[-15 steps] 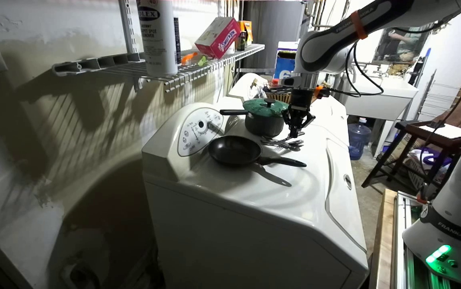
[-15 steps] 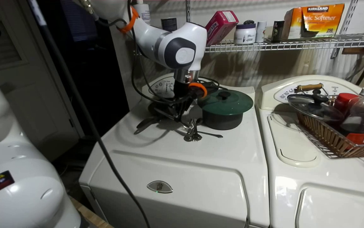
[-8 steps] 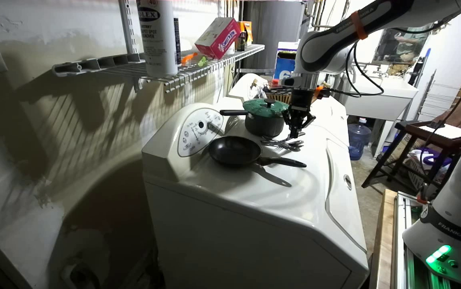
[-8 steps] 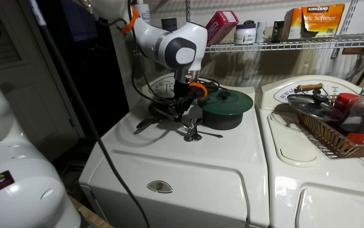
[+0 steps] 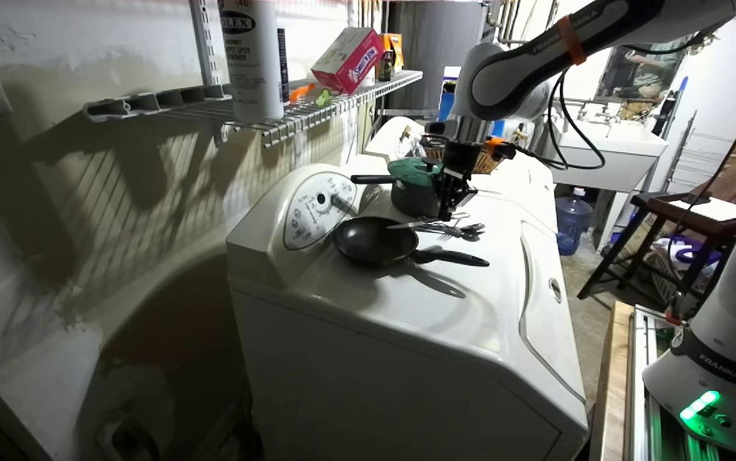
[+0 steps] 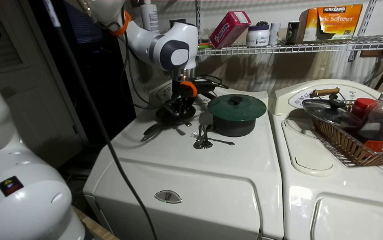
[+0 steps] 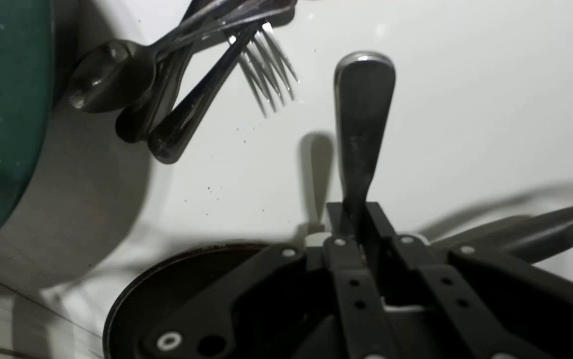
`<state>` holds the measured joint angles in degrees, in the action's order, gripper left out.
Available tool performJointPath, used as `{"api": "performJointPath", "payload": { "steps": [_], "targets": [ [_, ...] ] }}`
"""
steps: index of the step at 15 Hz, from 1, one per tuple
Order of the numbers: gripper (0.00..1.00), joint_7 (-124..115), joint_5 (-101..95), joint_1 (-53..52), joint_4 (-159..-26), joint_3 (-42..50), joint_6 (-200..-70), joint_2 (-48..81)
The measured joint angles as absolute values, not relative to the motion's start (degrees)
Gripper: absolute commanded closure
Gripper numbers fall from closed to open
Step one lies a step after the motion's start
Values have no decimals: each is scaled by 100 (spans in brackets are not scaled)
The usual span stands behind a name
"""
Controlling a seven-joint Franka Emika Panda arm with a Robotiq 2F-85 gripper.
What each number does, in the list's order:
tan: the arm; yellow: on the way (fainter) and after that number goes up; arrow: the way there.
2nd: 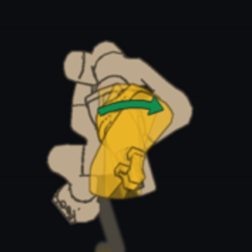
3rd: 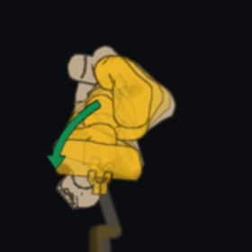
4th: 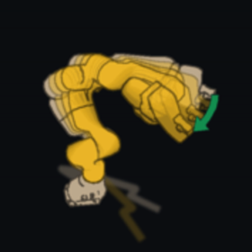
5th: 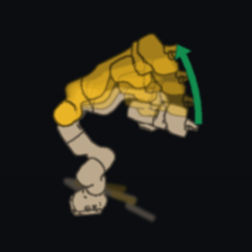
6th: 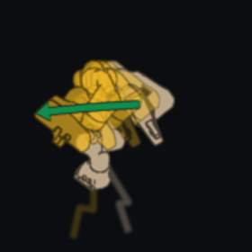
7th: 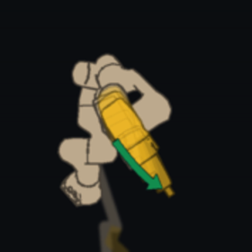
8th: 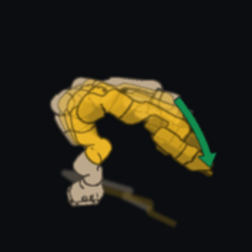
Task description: Put the knife on the pan
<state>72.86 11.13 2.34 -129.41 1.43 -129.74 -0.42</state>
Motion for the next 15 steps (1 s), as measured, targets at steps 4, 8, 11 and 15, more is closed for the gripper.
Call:
{"api": "performJointPath", "payload": {
  "steps": [4, 8, 11, 15],
  "targets": [
    [97, 6154, 980, 116, -12842, 50, -13209, 58],
    [97, 5238, 665, 76, -12552, 2, -13199, 325],
    [97, 4633, 329, 40, -12236, -27, -13079, 587],
    [97, 4000, -81, -13, -11745, -96, -12541, 971]
  ]
}}
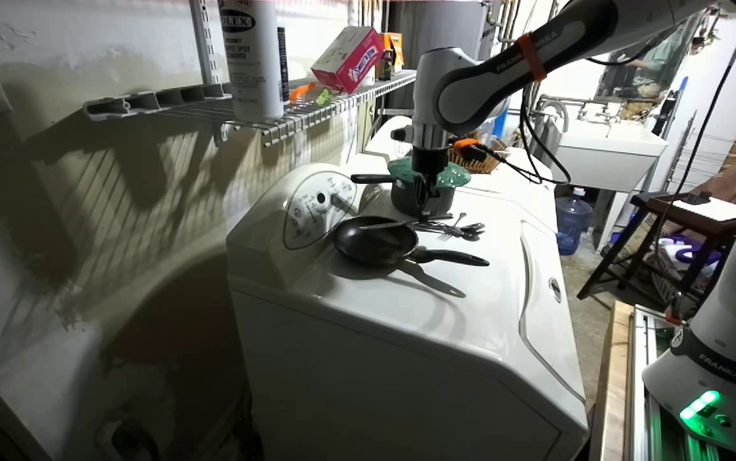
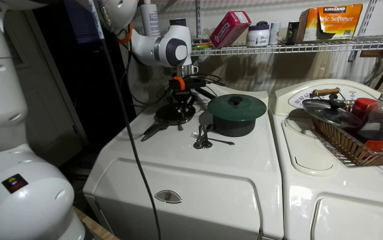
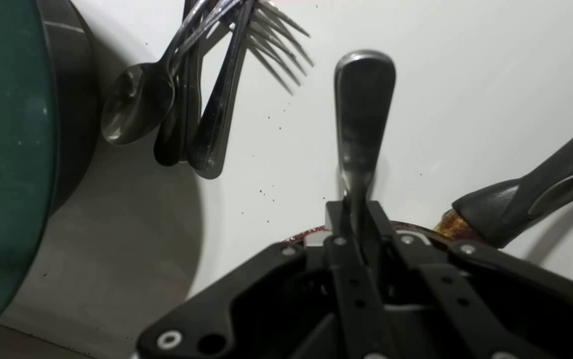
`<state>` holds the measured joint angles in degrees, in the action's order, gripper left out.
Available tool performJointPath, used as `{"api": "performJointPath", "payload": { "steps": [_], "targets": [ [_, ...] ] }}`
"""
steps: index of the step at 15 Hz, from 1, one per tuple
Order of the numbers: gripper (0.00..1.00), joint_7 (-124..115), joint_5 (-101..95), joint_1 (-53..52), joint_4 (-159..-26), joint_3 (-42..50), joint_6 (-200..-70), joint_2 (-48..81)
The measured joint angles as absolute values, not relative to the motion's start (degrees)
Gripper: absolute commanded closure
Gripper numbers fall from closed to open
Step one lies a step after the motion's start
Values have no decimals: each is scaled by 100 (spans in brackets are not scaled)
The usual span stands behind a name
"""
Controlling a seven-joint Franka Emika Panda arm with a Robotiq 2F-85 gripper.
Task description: Put the knife on the pan
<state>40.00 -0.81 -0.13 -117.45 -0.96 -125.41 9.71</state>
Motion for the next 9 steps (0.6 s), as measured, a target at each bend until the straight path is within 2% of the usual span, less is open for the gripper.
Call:
{"api": "performJointPath", "payload": {
  "steps": [9],
  "targets": [
    [97, 3819, -426, -49, -10837, -309, -11797, 1779]
  ]
}}
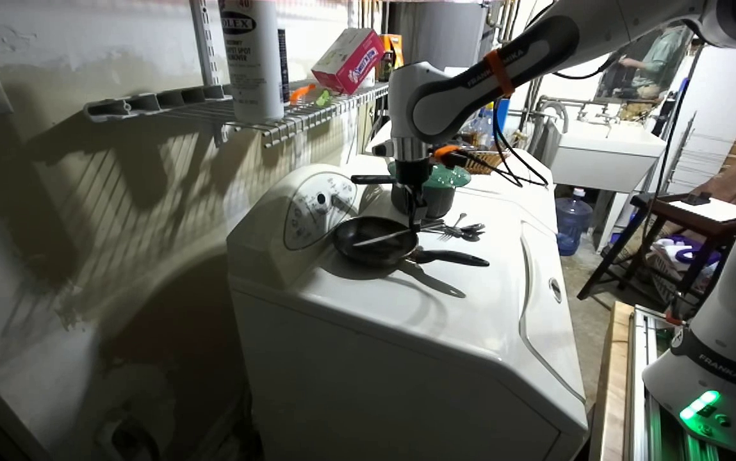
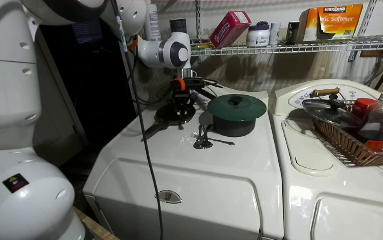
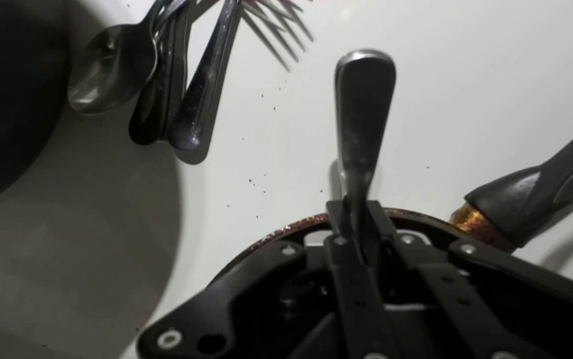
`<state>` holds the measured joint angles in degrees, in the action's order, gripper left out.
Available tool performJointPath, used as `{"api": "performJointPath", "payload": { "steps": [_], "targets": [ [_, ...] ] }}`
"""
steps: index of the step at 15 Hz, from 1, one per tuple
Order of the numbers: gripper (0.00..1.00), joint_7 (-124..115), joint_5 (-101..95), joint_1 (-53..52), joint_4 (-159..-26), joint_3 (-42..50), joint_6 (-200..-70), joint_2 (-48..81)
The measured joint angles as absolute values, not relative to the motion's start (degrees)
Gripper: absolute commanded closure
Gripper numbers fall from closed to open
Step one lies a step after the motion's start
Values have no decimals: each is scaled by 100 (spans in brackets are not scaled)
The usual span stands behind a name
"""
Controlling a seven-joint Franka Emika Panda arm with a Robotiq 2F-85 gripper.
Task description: Put the knife on the pan
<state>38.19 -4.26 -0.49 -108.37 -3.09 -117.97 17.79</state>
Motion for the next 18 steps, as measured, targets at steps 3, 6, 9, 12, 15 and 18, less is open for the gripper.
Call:
{"api": "performJointPath", "payload": {
  "steps": [3, 6, 9, 12, 15, 18],
  "targets": [
    [97, 3819, -595, -100, -10642, -329, -11656, 1934],
    [74, 3819, -735, -125, -10507, -360, -11615, 2028],
    [50, 3819, -822, -151, -10427, -386, -11592, 2102],
    [29, 3819, -840, -173, -10393, -418, -11518, 2139],
    [9, 3819, -845, -175, -10393, -459, -11499, 2142],
    [0, 3811, -845, -185, -10402, -527, -11497, 2105]
  ]
}}
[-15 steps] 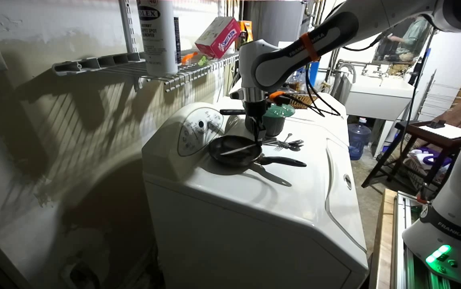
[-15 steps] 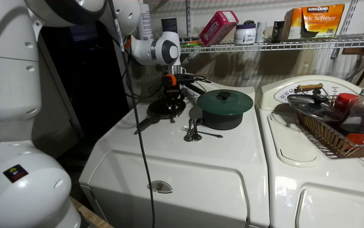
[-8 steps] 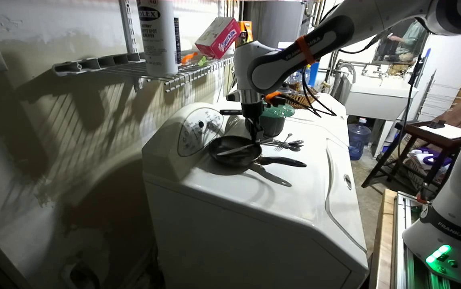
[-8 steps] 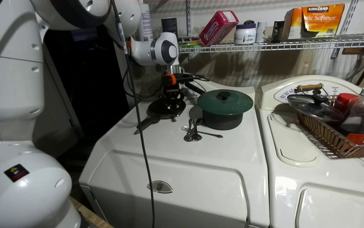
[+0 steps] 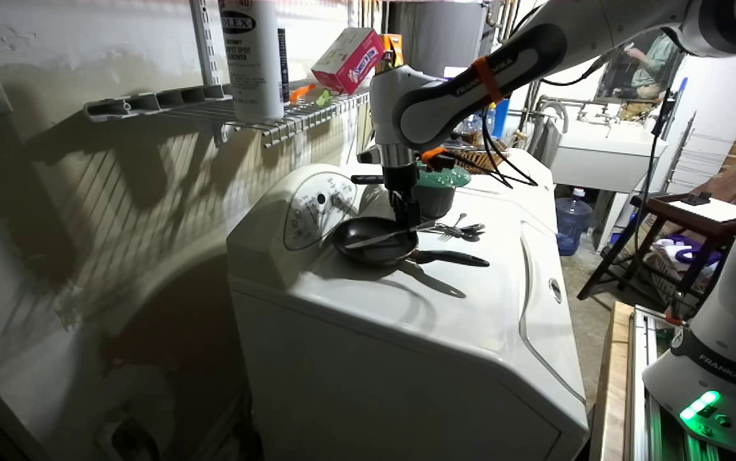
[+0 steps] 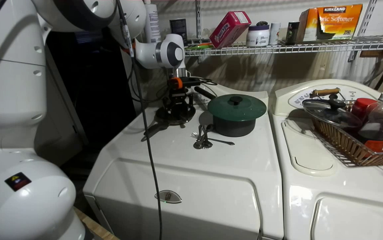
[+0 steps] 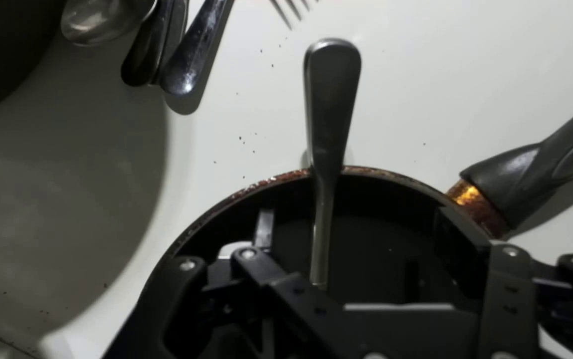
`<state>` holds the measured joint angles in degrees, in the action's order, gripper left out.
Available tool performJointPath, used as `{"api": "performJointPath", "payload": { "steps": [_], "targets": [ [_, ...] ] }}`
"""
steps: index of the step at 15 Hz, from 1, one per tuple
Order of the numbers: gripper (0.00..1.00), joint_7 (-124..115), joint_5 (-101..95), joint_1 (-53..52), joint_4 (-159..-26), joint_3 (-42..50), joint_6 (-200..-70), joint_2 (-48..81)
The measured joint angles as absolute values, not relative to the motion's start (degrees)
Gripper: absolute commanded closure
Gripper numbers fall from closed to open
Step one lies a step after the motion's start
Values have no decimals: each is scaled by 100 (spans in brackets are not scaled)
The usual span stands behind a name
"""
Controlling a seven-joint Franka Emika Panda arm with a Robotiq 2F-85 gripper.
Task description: Put the knife on the pan
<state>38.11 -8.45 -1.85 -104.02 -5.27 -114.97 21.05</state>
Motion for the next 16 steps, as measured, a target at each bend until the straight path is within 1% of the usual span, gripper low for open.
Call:
{"api": "performJointPath", "payload": {
  "steps": [3, 7, 13, 16],
  "targets": [
    [0, 3633, -844, -249, -10640, -618, -11739, 1792],
    [0, 3284, -552, -241, -11595, -691, -12477, 789],
    [0, 3202, 462, -143, -13246, -233, -13226, -1140],
    [0, 3203, 538, -146, -13605, -151, -13274, -1599]
  ]
}}
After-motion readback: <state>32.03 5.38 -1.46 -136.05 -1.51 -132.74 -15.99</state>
